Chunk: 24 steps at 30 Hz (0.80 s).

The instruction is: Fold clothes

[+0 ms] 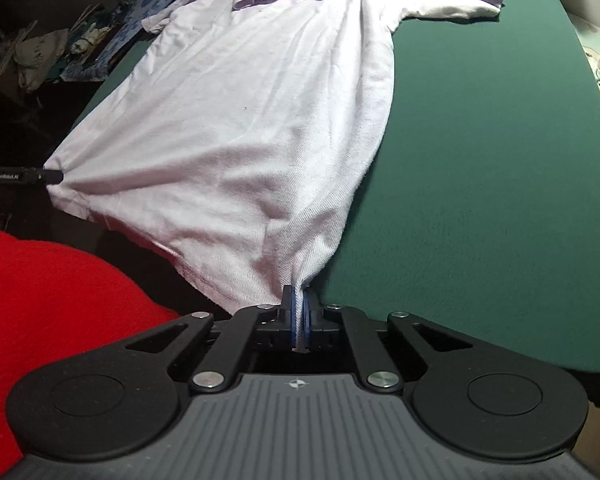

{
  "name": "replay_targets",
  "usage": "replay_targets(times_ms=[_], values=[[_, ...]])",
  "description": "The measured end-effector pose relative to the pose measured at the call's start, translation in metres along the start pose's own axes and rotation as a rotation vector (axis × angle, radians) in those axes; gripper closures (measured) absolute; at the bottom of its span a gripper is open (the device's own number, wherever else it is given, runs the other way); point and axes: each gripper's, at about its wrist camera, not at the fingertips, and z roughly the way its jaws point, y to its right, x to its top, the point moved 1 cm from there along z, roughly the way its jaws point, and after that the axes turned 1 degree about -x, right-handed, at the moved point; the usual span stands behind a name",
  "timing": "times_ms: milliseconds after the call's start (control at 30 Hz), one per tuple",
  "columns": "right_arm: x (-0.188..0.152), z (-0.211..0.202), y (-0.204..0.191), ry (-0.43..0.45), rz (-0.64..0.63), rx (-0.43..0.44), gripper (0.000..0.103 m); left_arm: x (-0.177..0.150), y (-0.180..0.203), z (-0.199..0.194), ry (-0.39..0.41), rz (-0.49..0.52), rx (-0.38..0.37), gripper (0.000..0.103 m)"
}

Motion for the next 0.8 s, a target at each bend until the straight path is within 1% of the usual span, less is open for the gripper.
replay_targets(times_ms=[67, 133, 233, 300, 400, 433, 467, 500, 533, 567, 600, 667, 700, 733, 767, 800], values=[[-0.001, -0.009, 0.004, -0.015, -0.023, 0.014, 0.099, 0.004, 0.000, -0.010, 0.016, 0.006, -0.005, 0.096], [-0.004, -0.010, 0.006, -0.042, -0.043, 0.030, 0.099, 0.004, 0.003, -0.013, 0.013, 0.024, -0.006, 0.096], [-0.007, 0.002, 0.007, -0.082, -0.061, 0.032, 0.099, -0.003, 0.003, 0.004, -0.033, 0.021, 0.007, 0.096], [-0.012, 0.013, 0.006, -0.101, -0.065, 0.028, 0.099, -0.013, -0.001, 0.019, -0.067, -0.002, 0.015, 0.096], [-0.017, 0.028, 0.008, -0.113, -0.039, -0.008, 0.099, -0.023, -0.003, 0.037, -0.102, -0.020, 0.032, 0.095], [-0.019, 0.034, 0.008, -0.117, -0.030, -0.020, 0.099, -0.024, -0.003, 0.038, -0.105, -0.011, 0.044, 0.092], [-0.020, 0.039, 0.008, -0.122, -0.021, -0.032, 0.099, -0.025, -0.003, 0.038, -0.107, 0.000, 0.056, 0.085], [-0.021, 0.043, 0.009, -0.126, -0.013, -0.042, 0.098, -0.024, -0.005, 0.037, -0.106, 0.013, 0.072, 0.081], [-0.021, 0.043, 0.009, -0.133, -0.006, -0.045, 0.094, -0.024, -0.007, 0.034, -0.106, 0.026, 0.088, 0.070], [-0.019, 0.042, 0.011, -0.154, -0.009, -0.044, 0.090, -0.023, -0.011, 0.031, -0.106, 0.037, 0.110, 0.065], [-0.017, 0.040, 0.012, -0.173, -0.014, -0.044, 0.083, -0.022, -0.016, 0.028, -0.105, 0.048, 0.132, 0.065], [-0.013, 0.030, 0.013, -0.186, -0.068, -0.062, 0.083, -0.018, -0.027, 0.020, -0.104, 0.064, 0.172, 0.066], [-0.006, 0.020, 0.012, -0.157, -0.090, -0.061, 0.083, -0.015, -0.030, 0.016, -0.097, 0.070, 0.196, 0.070], [0.000, 0.010, 0.012, -0.128, -0.112, -0.061, 0.083, -0.011, -0.033, 0.011, -0.087, 0.081, 0.223, 0.072], [0.007, 0.001, 0.011, -0.096, -0.131, -0.060, 0.083, -0.006, -0.034, 0.008, -0.075, 0.093, 0.243, 0.071], [0.017, -0.006, 0.009, -0.042, -0.132, -0.058, 0.083, -0.001, -0.035, 0.004, -0.063, 0.106, 0.261, 0.069]])
